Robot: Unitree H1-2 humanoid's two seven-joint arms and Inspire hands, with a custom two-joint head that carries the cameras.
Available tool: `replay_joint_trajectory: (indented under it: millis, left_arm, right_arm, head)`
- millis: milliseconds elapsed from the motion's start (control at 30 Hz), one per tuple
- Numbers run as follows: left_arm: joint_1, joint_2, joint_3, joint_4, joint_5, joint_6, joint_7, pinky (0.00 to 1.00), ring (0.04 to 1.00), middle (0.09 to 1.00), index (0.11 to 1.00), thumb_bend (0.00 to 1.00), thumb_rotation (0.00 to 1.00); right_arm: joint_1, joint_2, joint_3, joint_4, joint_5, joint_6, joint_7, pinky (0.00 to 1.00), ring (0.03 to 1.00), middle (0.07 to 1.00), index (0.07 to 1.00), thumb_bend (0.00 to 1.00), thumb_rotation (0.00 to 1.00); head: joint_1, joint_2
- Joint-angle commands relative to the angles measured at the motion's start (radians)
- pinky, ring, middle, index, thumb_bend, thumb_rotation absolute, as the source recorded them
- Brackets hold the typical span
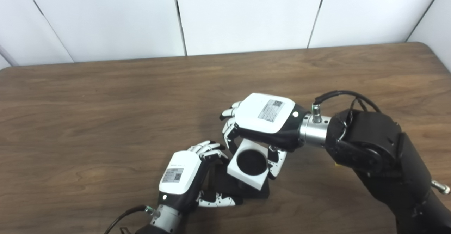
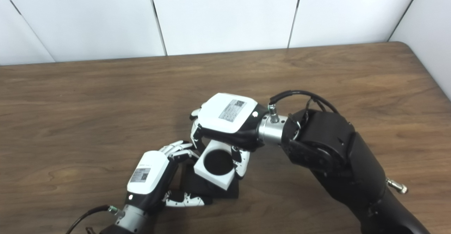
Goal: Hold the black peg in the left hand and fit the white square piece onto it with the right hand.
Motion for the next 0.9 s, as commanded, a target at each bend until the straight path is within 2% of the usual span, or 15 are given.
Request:
replay_joint_trajectory:
  millis: [0, 67, 233, 567, 867]
  left_arm:
    - [0.013, -0.001, -0.014, -0.001, 0.002, 0.009, -0.036, 0.8, 0.858, 0.796, 0.488, 0.51, 0.05]
    - [0.013, -0.001, -0.014, -0.002, 0.0, 0.011, -0.039, 0.8, 0.86, 0.797, 0.489, 0.51, 0.05]
    - [0.01, 0.001, -0.014, 0.002, -0.001, 0.008, -0.035, 0.8, 0.859, 0.798, 0.489, 0.51, 0.05]
    - [0.007, 0.0, -0.015, 0.004, 0.003, 0.01, -0.034, 0.8, 0.856, 0.795, 0.488, 0.51, 0.05]
    - [0.004, 0.004, -0.007, 0.006, 0.02, 0.016, -0.024, 0.82, 0.845, 0.784, 0.49, 0.51, 0.06]
  right_arm:
    - [-0.038, -0.009, -0.009, -0.028, -0.025, -0.007, 0.003, 0.9, 0.918, 0.788, 0.643, 0.93, 0.28]
    - [-0.042, -0.006, -0.007, -0.034, -0.041, 0.005, 0.034, 0.92, 0.938, 0.821, 0.698, 0.99, 0.35]
    - [-0.048, 0.006, -0.012, -0.047, -0.064, 0.019, 0.076, 0.94, 0.968, 0.865, 0.738, 1.0, 0.44]
    - [-0.043, 0.01, -0.03, -0.056, -0.061, 0.031, 0.089, 0.96, 0.978, 0.86, 0.734, 1.0, 0.45]
    - [-0.042, 0.008, -0.087, -0.061, -0.03, 0.05, 0.056, 0.94, 0.964, 0.854, 0.728, 1.0, 0.47]
  head:
    - [0.0, 0.0]
    - [0.0, 0.0]
    - [-0.001, -0.001]
    - [0.004, 0.001]
    - [0.012, 0.001]
